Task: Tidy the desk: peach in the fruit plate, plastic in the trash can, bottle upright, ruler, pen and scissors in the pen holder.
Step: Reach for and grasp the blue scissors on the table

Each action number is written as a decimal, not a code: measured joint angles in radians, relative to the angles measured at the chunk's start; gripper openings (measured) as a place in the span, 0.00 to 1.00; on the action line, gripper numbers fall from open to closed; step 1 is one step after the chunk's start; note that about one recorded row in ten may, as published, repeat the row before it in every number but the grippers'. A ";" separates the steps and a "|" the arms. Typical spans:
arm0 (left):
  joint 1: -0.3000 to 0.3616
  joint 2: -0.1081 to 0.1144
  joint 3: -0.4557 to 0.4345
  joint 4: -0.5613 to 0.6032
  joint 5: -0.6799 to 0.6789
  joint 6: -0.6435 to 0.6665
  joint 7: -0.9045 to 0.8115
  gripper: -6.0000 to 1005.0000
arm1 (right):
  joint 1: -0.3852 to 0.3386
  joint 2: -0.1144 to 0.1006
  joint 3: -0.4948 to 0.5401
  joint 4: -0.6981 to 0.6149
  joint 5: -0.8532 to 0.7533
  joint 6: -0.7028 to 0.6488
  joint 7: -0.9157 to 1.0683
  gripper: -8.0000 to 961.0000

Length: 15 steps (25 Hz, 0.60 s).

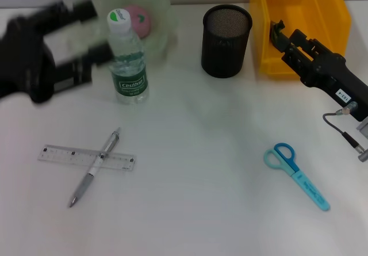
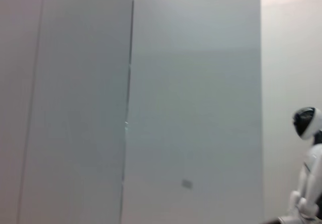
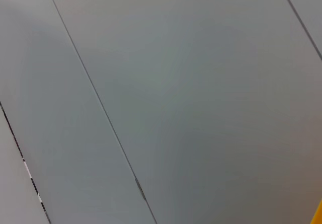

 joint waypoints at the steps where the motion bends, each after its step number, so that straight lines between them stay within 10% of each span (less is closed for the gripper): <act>1: 0.002 0.004 0.000 -0.027 0.017 0.010 0.028 0.70 | -0.001 0.000 -0.001 0.000 -0.001 0.000 0.000 0.57; 15: 0.024 0.011 -0.001 -0.155 0.104 0.035 0.116 0.70 | -0.040 -0.001 -0.009 0.006 -0.030 -0.043 -0.007 0.57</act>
